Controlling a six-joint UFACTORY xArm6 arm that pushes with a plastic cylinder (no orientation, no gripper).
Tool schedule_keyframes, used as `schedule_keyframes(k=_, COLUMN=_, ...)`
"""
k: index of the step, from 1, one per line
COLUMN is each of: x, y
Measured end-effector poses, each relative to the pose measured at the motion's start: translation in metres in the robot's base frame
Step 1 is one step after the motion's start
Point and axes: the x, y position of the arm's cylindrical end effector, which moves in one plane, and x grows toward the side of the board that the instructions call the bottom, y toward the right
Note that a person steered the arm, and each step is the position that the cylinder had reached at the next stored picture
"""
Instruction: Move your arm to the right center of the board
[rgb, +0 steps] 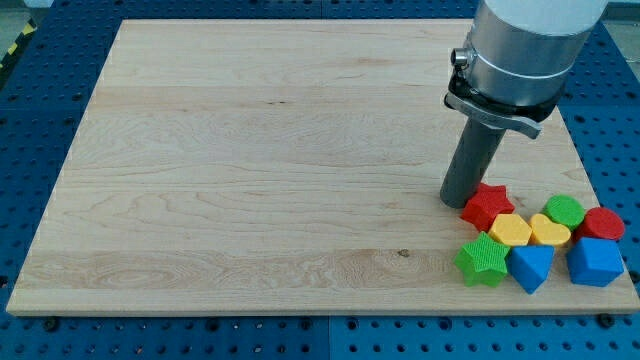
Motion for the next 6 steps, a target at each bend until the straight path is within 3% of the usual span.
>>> schedule_keyframes(k=2, x=-0.017, y=-0.011)
schedule_keyframes(k=3, x=-0.091, y=-0.020)
schedule_keyframes(k=4, x=-0.150, y=0.036)
schedule_keyframes(k=6, x=-0.143, y=0.201)
